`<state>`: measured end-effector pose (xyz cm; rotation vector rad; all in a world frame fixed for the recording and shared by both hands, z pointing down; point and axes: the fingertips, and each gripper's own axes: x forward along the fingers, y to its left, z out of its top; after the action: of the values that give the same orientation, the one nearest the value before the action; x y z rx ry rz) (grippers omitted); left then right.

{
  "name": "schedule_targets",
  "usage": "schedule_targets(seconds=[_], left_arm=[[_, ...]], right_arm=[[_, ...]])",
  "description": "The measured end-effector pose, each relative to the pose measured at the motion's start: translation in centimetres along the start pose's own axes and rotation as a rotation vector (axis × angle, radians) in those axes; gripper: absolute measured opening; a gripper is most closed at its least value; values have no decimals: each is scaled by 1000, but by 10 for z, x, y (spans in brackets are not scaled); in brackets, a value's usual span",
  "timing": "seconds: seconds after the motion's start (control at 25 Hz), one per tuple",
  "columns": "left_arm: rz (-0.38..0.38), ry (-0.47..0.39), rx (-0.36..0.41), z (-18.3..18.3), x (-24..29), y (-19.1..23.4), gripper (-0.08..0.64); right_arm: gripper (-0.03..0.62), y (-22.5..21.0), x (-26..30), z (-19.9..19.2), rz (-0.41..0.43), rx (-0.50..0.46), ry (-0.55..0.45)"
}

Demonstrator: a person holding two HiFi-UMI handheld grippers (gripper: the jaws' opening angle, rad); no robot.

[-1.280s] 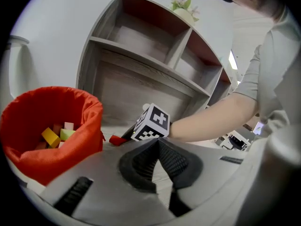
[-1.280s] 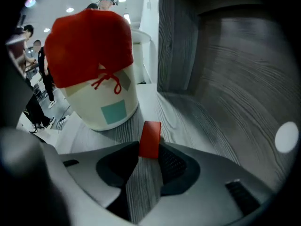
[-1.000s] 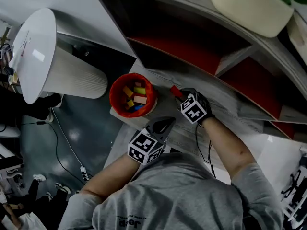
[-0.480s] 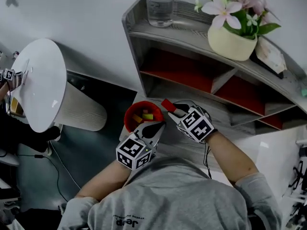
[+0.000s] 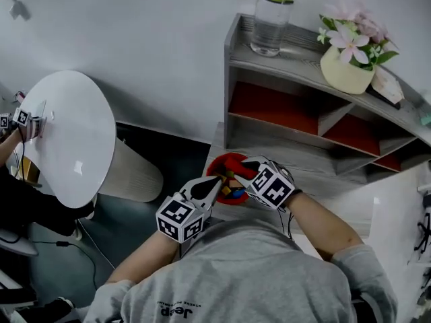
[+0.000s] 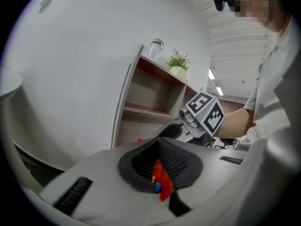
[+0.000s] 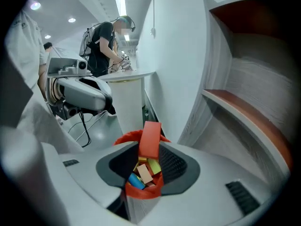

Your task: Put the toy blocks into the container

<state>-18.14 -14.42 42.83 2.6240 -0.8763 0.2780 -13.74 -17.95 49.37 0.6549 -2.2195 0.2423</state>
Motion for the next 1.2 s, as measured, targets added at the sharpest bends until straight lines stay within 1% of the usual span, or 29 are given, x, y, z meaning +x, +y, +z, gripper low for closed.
schedule_targets(seconds=[0.08, 0.16, 0.2, 0.24, 0.28, 0.48, 0.84, 1.0, 1.2], left_arm=[[-8, -6, -8, -2, -4, 5, 12], [-17, -9, -14, -3, -8, 8, 12], [-22, -10, -16, -3, -9, 10, 12], [-27, -10, -18, -4, -10, 11, 12], [-31, -11, -20, -4, -10, 12, 12], [-49, -24, -27, -2, -11, 15, 12], [-99, -47, -31, 5, -1, 3, 12], [-128, -56, -24, 10, 10, -11, 12], [-150, -58, 2, 19, 28, -45, 12]], right_arm=[[160, 4, 8, -1, 0, 7, 19], [166, 6, 11, 1, 0, 34, 24], [219, 6, 12, 2, 2, 51, 23], [302, 5, 12, 5, 1, 65, 19], [316, 4, 10, 7, -6, 74, 14], [316, -2, 0, 12, -35, 84, 1], [308, -7, -29, 2, -72, 128, -46], [265, -13, -50, -6, -106, 138, -83], [217, -27, -91, -25, -157, 170, -154]])
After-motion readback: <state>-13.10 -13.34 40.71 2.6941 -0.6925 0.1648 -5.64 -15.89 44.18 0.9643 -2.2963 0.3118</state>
